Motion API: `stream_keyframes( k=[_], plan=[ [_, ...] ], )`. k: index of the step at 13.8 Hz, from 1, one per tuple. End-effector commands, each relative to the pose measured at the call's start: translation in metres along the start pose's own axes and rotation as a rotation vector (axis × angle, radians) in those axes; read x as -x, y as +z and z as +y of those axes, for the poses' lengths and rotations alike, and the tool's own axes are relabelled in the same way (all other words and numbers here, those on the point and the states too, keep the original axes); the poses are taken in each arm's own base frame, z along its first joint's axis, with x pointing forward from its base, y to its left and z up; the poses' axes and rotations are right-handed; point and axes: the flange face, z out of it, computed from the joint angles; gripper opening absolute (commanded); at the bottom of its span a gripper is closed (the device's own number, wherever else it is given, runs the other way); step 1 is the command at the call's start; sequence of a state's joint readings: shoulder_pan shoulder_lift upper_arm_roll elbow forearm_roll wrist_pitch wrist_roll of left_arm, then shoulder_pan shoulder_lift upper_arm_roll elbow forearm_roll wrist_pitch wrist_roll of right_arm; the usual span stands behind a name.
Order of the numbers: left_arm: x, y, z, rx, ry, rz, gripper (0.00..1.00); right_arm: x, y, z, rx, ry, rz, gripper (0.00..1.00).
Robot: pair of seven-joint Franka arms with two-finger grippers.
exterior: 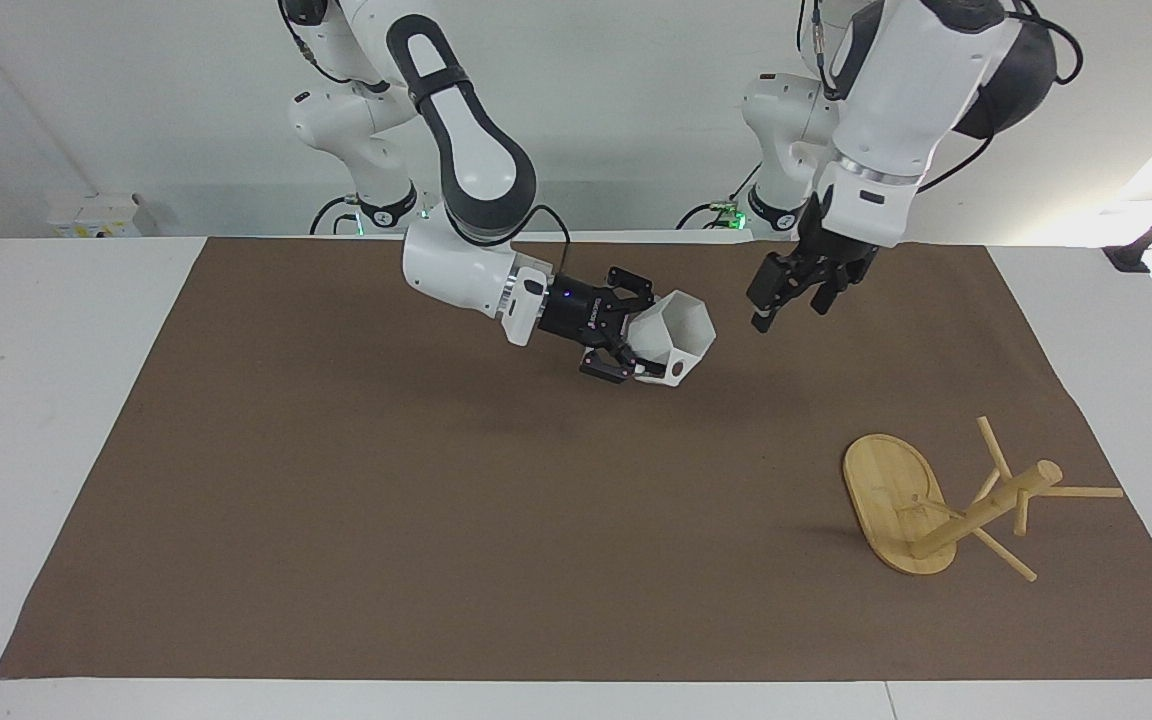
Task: Hang cup on rack
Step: 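Grasp the white cup with the left gripper while the right gripper holds it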
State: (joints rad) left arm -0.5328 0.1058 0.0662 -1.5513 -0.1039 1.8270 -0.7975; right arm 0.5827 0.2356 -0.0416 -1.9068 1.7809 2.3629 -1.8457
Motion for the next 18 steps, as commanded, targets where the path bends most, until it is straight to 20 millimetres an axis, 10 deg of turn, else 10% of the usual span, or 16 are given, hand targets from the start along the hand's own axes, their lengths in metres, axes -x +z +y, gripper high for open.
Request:
stream_keyframes(
  k=[1,6,7,8,18],
  plan=[
    [0.017,0.017,0.015,0.02,-0.019,-0.032,0.99,-0.003,0.001,0.003,0.004,0.02,0.013,0.06],
    [0.043,0.035,0.014,0.033,0.031,-0.125,0.86,-0.003,0.001,0.003,0.004,0.02,0.012,0.06],
    [0.045,0.035,0.014,0.044,0.026,-0.144,0.33,-0.003,0.001,0.003,0.004,0.019,0.011,0.06],
    [0.043,0.035,0.012,0.053,0.028,-0.146,0.0,-0.003,0.001,0.003,0.004,0.02,0.011,0.06],
    [0.032,0.038,0.005,0.091,0.063,-0.134,0.0,-0.003,0.001,0.003,0.003,0.02,0.009,0.1]
  ],
)
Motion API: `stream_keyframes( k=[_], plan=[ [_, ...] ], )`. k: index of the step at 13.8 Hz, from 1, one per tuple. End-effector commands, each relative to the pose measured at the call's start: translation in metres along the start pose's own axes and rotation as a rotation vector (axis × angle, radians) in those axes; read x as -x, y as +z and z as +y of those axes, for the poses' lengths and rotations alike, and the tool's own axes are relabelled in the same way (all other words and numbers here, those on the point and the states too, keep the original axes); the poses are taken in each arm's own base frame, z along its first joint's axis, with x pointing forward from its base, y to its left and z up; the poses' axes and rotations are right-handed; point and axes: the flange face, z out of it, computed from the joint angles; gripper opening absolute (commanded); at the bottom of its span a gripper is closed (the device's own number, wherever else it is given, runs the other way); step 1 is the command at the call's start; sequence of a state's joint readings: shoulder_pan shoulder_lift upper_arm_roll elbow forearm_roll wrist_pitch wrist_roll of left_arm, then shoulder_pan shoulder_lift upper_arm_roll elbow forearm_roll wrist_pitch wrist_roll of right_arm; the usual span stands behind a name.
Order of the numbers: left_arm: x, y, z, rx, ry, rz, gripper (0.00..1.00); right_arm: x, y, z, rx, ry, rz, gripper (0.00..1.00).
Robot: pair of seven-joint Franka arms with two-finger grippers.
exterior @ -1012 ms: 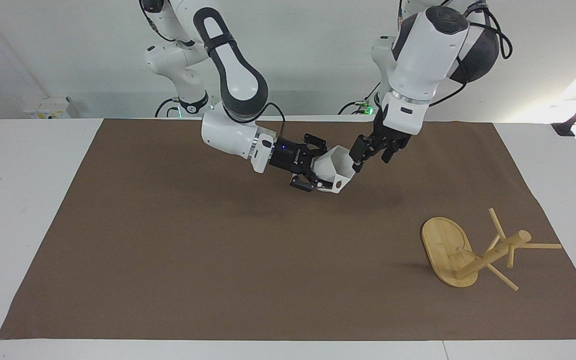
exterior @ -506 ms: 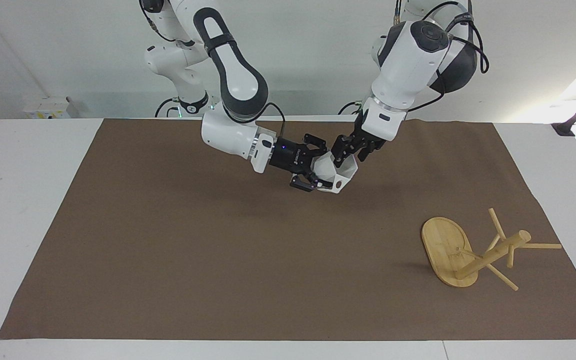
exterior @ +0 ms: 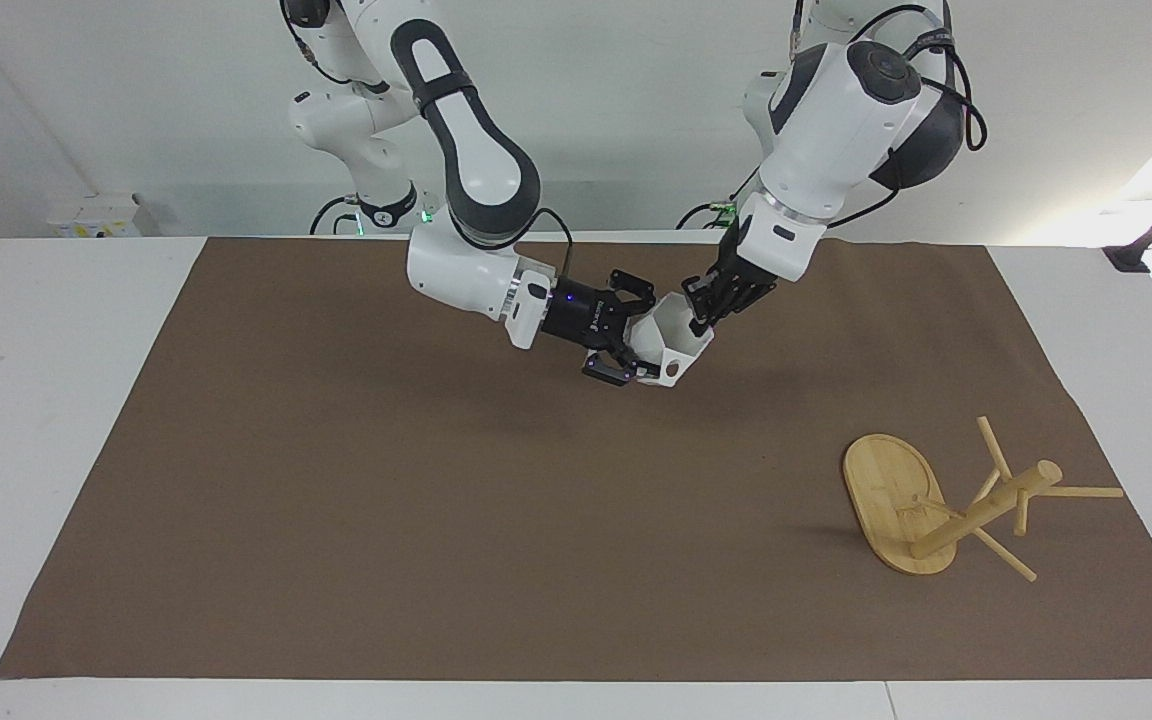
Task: Hang cup on rack
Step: 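Open the right gripper and withdraw it while the left gripper holds the cup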
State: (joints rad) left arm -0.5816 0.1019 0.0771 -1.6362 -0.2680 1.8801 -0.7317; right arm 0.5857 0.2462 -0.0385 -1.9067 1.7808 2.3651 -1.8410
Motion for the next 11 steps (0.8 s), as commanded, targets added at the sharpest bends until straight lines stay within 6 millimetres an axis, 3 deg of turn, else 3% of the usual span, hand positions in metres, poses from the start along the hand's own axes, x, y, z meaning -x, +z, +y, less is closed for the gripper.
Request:
stream_keyframes(
  k=[1,3,8,11],
  plan=[
    [0.004,0.003,-0.01,0.003,0.02,0.004,0.0,-0.009,-0.003,0.004,0.006,0.011,0.019,0.17],
    [0.003,0.003,-0.009,0.007,0.02,0.008,0.0,-0.008,-0.005,0.004,0.003,0.025,0.02,0.99],
    [0.002,0.003,-0.009,0.012,0.017,0.015,0.0,-0.009,-0.007,0.003,0.002,0.027,0.021,1.0],
    [-0.017,-0.003,-0.017,0.039,-0.02,0.066,0.0,-0.009,-0.007,0.002,0.003,0.022,0.02,1.0]
  ],
)
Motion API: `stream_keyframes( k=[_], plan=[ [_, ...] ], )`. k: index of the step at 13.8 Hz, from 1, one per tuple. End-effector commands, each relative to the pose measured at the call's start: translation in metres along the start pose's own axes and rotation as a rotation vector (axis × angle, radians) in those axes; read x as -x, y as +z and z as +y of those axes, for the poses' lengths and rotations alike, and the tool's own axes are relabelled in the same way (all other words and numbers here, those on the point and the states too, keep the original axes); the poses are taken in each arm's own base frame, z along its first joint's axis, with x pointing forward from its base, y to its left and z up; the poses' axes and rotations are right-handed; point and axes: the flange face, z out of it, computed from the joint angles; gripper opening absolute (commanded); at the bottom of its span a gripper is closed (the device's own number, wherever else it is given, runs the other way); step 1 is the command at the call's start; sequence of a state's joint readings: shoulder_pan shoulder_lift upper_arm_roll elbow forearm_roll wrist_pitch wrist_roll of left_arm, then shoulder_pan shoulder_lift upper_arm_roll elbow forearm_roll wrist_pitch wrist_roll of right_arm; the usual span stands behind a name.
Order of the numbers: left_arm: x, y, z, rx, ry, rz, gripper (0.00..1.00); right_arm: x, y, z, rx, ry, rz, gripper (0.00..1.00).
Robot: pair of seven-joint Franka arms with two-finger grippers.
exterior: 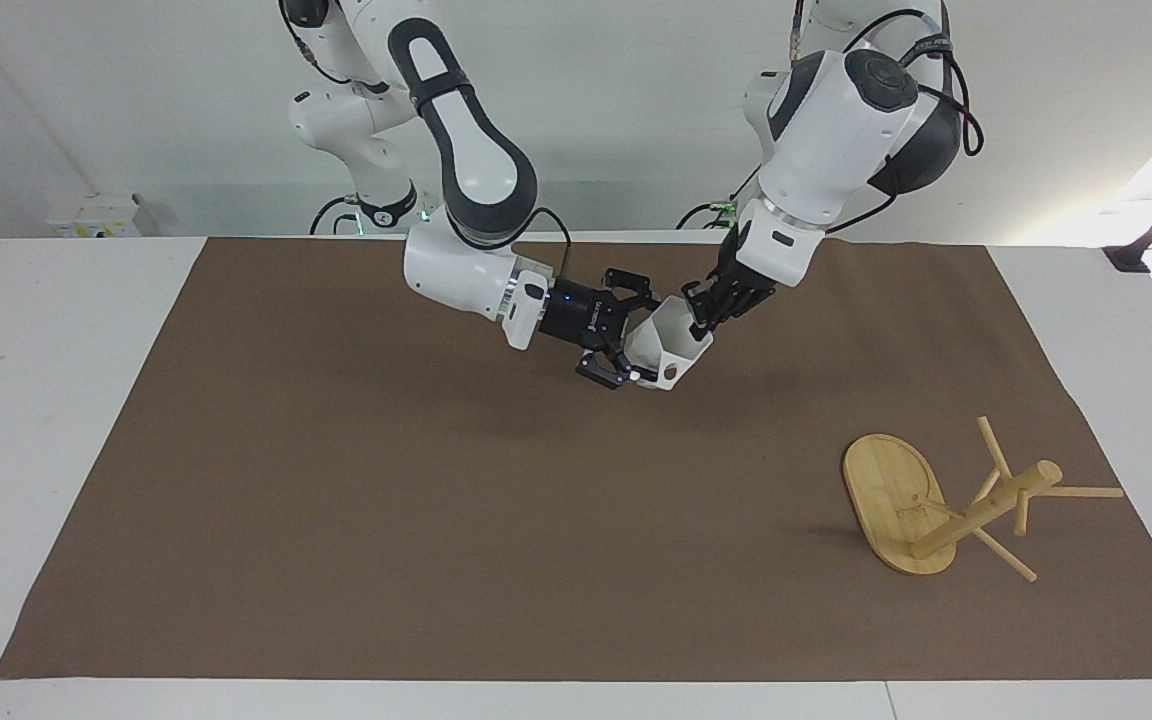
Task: Hang cup on rack
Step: 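Open the right gripper and withdraw it while the left gripper holds the cup, then move the cup with the left gripper onto a wooden rack peg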
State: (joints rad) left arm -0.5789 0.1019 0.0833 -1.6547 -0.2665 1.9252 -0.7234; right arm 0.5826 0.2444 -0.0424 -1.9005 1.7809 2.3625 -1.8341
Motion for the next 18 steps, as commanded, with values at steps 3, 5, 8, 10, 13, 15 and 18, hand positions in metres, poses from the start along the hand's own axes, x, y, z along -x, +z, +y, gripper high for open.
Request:
stream_keyframes(
  k=[3,5,8,10,13,15,18],
  plan=[
    [-0.041,-0.015,-0.043,-0.012,-0.075,0.094,0.0,-0.018,-0.036,0.021,0.007,-0.017,0.005,1.0],
    [-0.051,-0.015,-0.062,-0.031,-0.104,0.095,0.0,-0.02,-0.084,0.058,-0.064,-0.129,-0.099,1.0],
    [-0.075,-0.012,-0.095,-0.016,-0.182,0.166,0.0,-0.021,-0.178,0.105,-0.134,-0.244,-0.285,1.0],
    [-0.084,-0.003,-0.117,0.067,-0.261,0.279,0.0,-0.027,-0.231,0.123,-0.129,-0.294,-0.412,1.0],
    [-0.09,0.01,-0.167,0.147,-0.342,0.412,0.0,-0.028,-0.299,0.127,-0.081,-0.177,-0.591,1.0],
    [-0.098,0.012,-0.195,0.186,-0.39,0.482,0.0,-0.051,-0.329,0.124,-0.028,-0.181,-0.763,1.0],
    [-0.101,0.022,-0.209,0.237,-0.43,0.532,0.0,-0.085,-0.354,0.108,0.078,-0.14,-1.019,1.0]
  ],
)
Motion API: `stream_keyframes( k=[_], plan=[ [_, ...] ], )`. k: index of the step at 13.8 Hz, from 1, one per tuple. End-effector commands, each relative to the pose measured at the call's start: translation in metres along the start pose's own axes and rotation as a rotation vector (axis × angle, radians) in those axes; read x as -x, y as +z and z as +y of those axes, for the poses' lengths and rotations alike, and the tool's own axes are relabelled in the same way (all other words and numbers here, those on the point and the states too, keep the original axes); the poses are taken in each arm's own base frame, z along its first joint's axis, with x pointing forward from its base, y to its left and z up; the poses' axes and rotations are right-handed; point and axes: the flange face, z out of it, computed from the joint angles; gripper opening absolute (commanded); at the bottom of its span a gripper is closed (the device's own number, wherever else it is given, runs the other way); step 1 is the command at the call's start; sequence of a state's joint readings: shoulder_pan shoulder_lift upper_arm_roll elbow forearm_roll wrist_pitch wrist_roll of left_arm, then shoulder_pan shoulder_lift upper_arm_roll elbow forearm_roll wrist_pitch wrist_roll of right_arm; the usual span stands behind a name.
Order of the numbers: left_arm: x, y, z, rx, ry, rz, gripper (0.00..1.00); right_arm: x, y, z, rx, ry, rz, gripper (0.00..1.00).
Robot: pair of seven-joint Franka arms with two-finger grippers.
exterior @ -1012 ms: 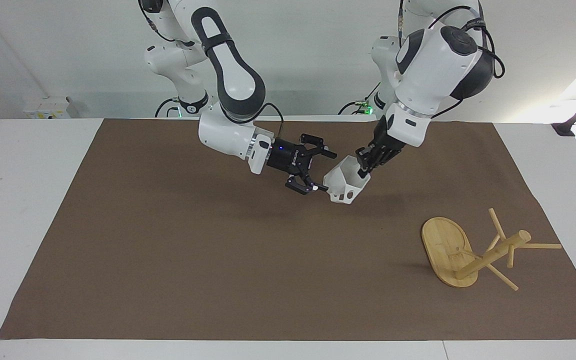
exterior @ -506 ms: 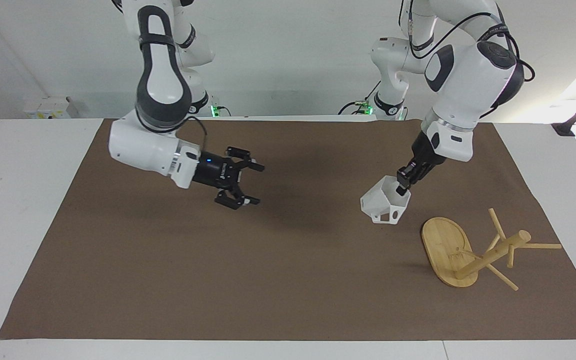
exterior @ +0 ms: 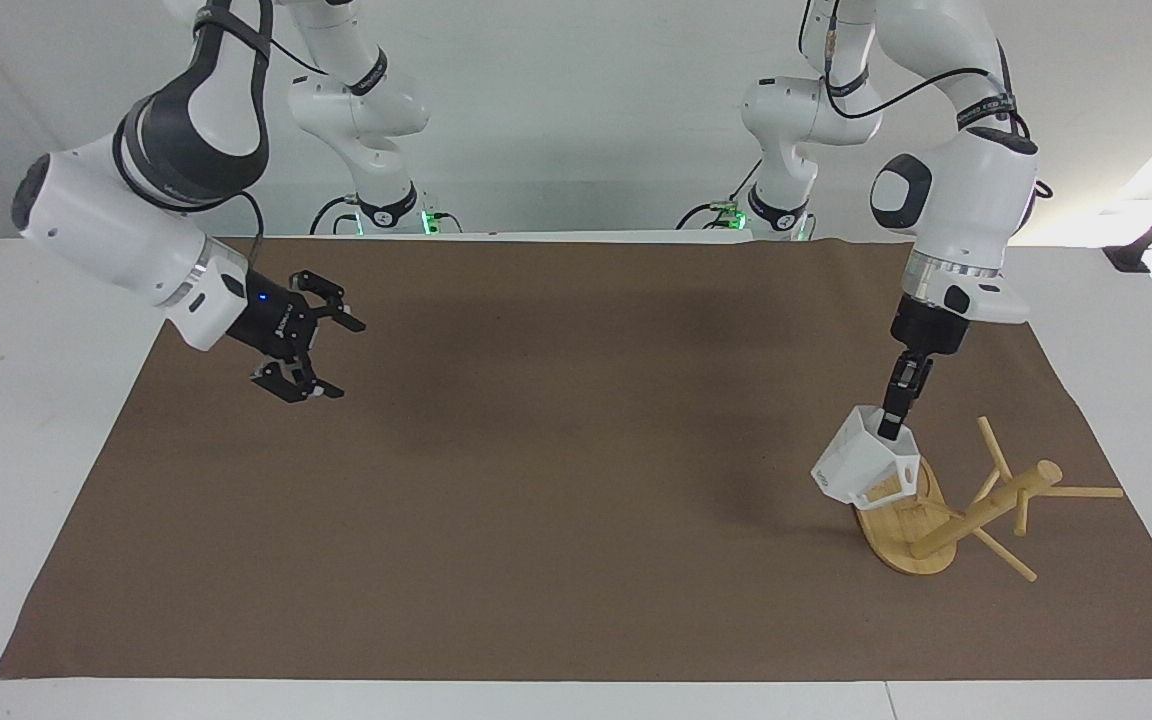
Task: Hang cup on rack
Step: 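Move the cup with the left gripper onto a wooden rack peg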
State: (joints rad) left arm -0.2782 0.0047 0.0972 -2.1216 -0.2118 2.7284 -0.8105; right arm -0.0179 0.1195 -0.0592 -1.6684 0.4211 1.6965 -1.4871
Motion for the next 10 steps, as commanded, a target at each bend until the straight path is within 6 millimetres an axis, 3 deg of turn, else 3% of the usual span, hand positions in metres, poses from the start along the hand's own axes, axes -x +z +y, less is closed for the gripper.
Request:
stream_keyframes(
  k=[1,3,6,10],
  plan=[
    [0.006,-0.002,-0.011,0.035,-0.035,0.028,0.0,-0.009,-0.036,-0.011,0.053,0.126,-0.136,1.0],
    [-0.002,0.007,-0.02,0.024,-0.043,0.041,0.0,-0.003,-0.054,-0.019,0.046,0.238,-0.187,1.0],
    [-0.003,0.022,-0.024,0.023,-0.039,0.054,0.0,-0.004,-0.09,-0.033,0.103,0.576,-0.305,1.0],
    [-0.015,0.038,-0.041,-0.002,-0.041,0.069,0.0,-0.023,-0.124,-0.078,0.2,1.023,-0.355,1.0]
  ],
)
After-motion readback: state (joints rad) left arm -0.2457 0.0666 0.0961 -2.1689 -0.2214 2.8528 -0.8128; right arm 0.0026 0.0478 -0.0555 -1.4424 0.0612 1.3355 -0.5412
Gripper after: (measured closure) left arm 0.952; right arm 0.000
